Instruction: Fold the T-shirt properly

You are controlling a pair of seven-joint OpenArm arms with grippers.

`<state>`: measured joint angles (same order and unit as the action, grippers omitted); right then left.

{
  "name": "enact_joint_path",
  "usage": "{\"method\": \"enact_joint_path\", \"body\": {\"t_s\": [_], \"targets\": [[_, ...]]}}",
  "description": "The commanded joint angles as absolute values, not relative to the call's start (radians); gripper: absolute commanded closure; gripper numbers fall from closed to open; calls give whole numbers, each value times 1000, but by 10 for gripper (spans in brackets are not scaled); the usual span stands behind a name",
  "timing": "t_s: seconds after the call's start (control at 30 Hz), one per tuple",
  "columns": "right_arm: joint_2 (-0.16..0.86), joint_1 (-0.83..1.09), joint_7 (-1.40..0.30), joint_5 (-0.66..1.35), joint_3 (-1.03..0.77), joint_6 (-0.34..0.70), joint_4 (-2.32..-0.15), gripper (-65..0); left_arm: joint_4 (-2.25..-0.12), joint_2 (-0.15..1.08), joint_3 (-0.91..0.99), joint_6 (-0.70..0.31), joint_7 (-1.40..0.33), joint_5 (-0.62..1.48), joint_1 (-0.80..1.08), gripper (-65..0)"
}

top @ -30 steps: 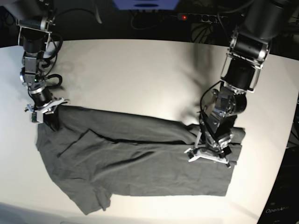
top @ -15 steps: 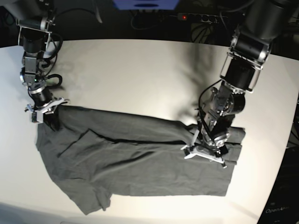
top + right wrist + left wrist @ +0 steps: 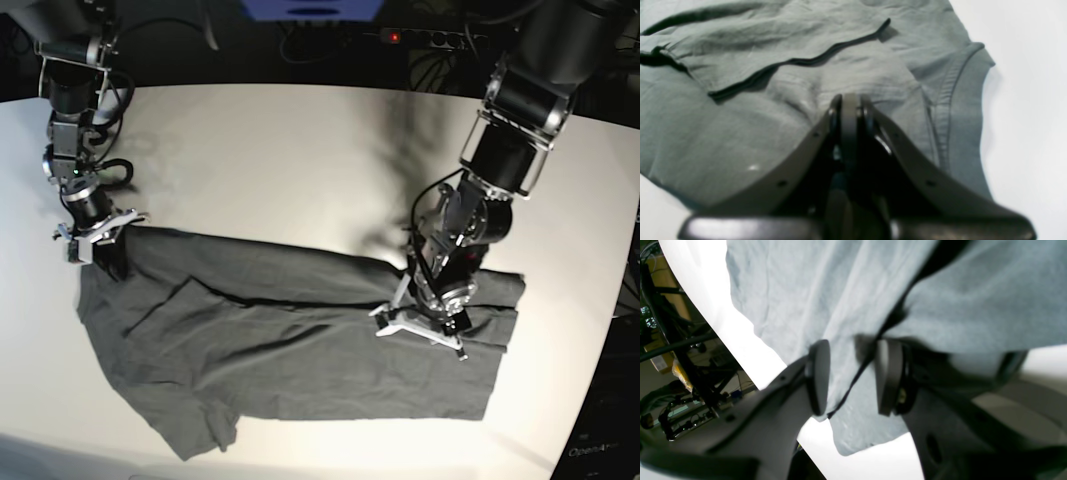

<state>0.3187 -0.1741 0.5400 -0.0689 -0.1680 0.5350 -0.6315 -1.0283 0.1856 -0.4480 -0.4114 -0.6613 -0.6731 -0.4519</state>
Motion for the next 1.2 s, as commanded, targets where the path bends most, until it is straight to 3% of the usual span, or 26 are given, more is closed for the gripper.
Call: {"method": "enact_joint_path", "body": {"t_s": [0.0,0.73,0.97,1.17], "targets": [[331,-182,527,-77,-168,536,-636,-15,-1027,188,-444,-397,-657,-682,-486,-225],[331,-180,527,-77,-168,536,-636,-15,-978,186,-435,-386,-601,-687,-509,-216],[331,-179,527,-77,-168,536,-636,-15,-978,186,-435,-384,-605,-687,-532,-36],[331,-179,527,-77,-168,536,-634,-15,-978,185,-435,-384,-607,-687,-544,-22]]}}
